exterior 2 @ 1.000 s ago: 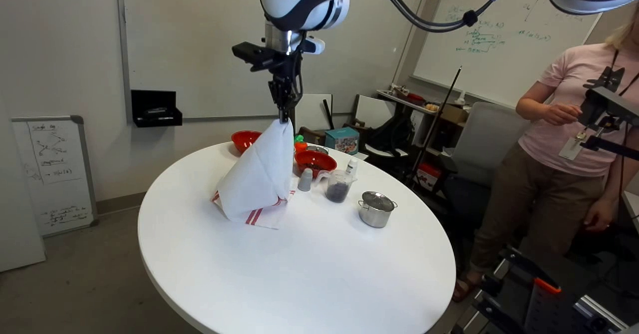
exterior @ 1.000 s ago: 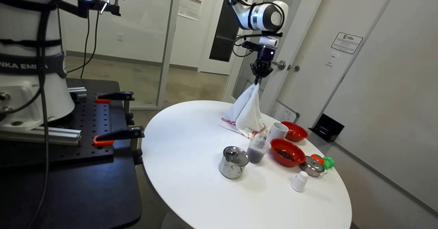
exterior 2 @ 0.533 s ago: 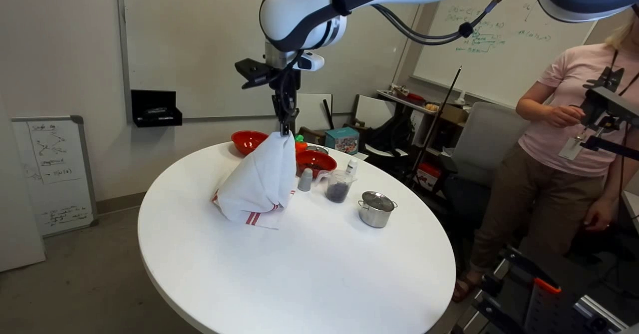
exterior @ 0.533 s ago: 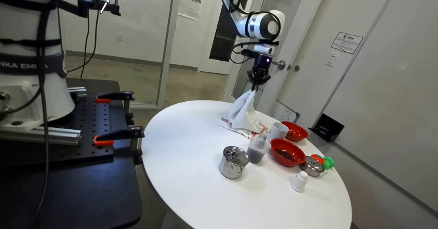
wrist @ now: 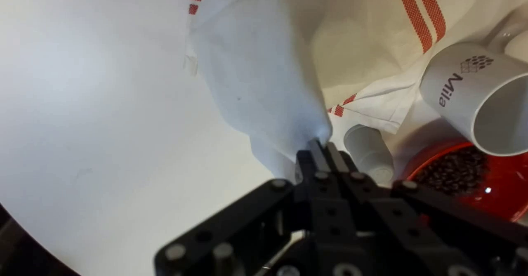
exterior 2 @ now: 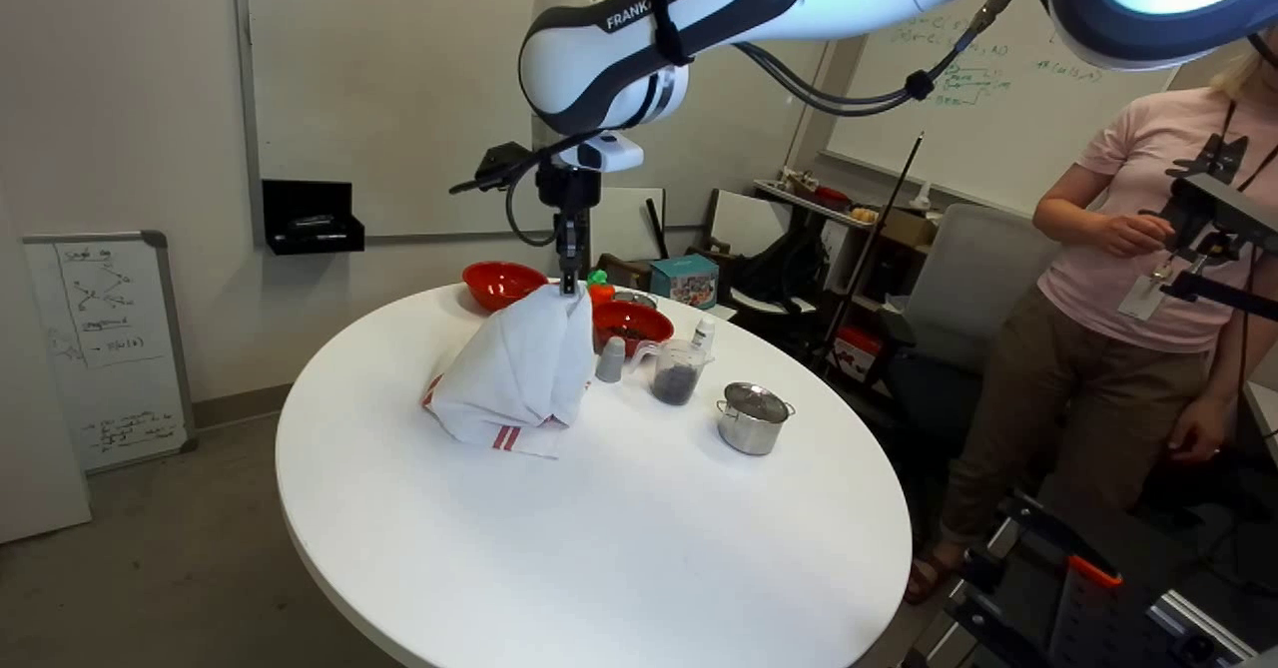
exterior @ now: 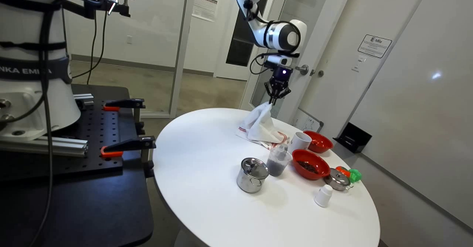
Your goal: Pick up the towel and place it back on the table
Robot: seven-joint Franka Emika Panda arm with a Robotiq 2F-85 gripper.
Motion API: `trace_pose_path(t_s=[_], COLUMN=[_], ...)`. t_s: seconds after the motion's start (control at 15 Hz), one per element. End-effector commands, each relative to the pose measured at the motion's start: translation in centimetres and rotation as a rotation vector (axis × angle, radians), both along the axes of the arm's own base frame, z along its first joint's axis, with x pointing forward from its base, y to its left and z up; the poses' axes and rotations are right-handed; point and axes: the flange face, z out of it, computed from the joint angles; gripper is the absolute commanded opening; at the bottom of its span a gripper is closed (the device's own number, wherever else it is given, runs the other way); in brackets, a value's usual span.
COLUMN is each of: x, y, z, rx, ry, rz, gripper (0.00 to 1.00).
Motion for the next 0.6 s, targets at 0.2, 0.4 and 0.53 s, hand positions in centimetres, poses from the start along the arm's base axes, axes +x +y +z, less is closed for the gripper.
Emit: trace_pose_path(t_s=[0.2, 0.4, 0.53], x=[1.0, 1.5, 1.2], y=[-0.6, -2.6, -4.3], z=[-6.5, -8.9, -10.5], rx=[0.075, 0.147, 0.202], ry=[-0.066, -0.102, -0.128], rz=[-0.334, -0.437, -0.537], gripper=[0.00, 0.00, 0.00])
